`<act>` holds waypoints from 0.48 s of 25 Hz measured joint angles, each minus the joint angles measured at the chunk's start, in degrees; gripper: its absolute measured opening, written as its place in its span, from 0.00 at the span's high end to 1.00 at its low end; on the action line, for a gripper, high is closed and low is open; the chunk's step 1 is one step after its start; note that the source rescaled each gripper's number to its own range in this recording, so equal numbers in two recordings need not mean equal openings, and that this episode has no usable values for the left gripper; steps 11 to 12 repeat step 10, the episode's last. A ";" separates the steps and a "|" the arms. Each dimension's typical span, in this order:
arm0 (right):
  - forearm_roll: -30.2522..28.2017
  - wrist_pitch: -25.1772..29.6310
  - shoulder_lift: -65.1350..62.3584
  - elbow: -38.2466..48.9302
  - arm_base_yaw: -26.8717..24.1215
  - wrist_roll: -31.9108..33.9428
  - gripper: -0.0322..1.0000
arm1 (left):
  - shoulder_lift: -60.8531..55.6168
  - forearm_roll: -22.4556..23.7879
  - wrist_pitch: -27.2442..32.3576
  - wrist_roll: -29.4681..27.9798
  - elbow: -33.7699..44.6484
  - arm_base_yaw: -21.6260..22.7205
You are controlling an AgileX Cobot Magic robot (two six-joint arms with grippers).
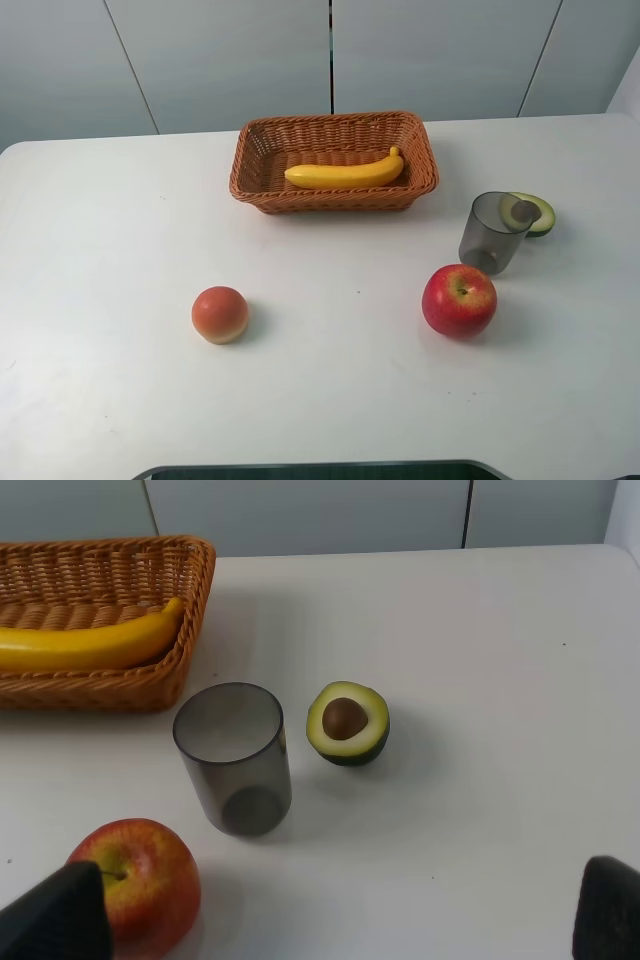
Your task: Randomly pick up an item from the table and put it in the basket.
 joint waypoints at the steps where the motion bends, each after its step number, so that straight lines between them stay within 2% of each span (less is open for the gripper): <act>1: 0.00 0.00 0.00 0.00 0.00 0.00 0.00 | 0.00 0.00 0.00 0.00 0.00 0.00; 12: 0.00 0.00 0.00 0.00 0.00 0.00 0.00 | 0.00 0.00 0.00 0.00 0.00 0.00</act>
